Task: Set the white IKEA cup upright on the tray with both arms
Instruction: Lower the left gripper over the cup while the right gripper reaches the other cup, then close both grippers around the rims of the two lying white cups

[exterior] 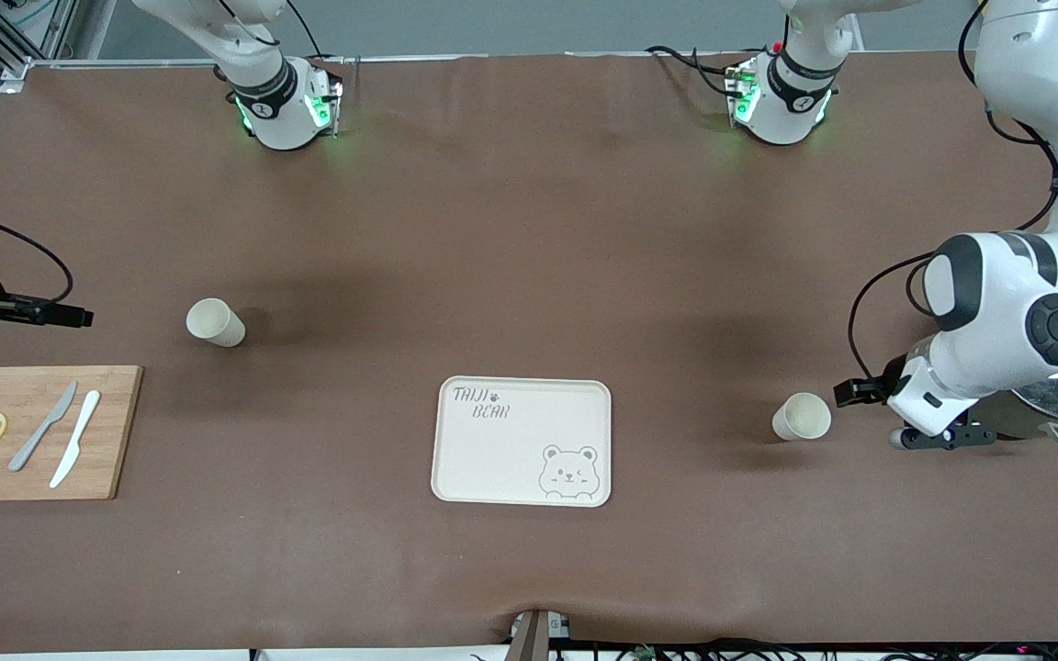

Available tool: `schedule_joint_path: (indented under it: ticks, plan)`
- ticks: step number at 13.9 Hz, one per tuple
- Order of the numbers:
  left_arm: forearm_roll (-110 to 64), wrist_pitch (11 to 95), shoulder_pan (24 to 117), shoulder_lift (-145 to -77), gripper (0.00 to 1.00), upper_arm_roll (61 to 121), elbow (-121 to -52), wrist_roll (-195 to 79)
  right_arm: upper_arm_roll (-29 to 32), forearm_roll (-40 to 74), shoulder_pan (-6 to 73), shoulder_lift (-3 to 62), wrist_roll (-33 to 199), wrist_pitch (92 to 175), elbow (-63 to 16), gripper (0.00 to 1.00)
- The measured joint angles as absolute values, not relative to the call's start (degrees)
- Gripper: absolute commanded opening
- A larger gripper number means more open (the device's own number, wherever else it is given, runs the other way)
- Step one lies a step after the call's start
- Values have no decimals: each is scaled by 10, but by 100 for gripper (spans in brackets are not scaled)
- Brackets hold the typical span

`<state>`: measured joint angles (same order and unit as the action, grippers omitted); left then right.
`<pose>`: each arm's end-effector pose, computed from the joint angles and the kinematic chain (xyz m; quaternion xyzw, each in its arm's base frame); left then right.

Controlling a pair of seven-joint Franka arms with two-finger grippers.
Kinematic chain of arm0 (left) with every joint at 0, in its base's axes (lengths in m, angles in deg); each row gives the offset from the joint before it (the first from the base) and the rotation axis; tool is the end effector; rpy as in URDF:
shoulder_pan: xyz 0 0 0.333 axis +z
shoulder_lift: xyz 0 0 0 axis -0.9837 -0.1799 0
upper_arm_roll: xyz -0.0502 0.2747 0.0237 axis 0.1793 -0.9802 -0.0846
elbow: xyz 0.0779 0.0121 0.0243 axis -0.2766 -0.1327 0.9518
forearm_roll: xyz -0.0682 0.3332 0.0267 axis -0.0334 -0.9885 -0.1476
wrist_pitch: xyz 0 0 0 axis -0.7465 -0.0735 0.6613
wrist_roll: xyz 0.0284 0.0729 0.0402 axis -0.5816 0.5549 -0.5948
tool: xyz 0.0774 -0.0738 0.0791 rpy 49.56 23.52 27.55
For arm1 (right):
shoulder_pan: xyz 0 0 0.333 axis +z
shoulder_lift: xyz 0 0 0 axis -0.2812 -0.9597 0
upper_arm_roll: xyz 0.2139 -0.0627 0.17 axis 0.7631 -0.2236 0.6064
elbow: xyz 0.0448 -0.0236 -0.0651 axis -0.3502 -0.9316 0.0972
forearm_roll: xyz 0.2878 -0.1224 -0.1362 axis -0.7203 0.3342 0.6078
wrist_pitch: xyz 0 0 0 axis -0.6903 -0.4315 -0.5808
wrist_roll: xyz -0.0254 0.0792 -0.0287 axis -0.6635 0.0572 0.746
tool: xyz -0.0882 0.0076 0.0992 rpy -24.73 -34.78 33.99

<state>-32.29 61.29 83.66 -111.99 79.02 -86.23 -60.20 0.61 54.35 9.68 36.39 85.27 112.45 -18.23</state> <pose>0.6030 -0.0185 0.2864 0.9994 0.0230 -0.0063 0.0239 0.5334 -0.1200 0.3945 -0.9872 0.0866 0.1339 0.0001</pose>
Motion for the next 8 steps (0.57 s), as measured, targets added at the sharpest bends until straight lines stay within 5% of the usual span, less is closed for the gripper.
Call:
schedule_joint_path:
  ticks: [8]
  plan:
    - [-323, 645, 830, -1161, 67, 795, -853, -605, 8, 529, 97, 362, 853, 1244, -322, 100]
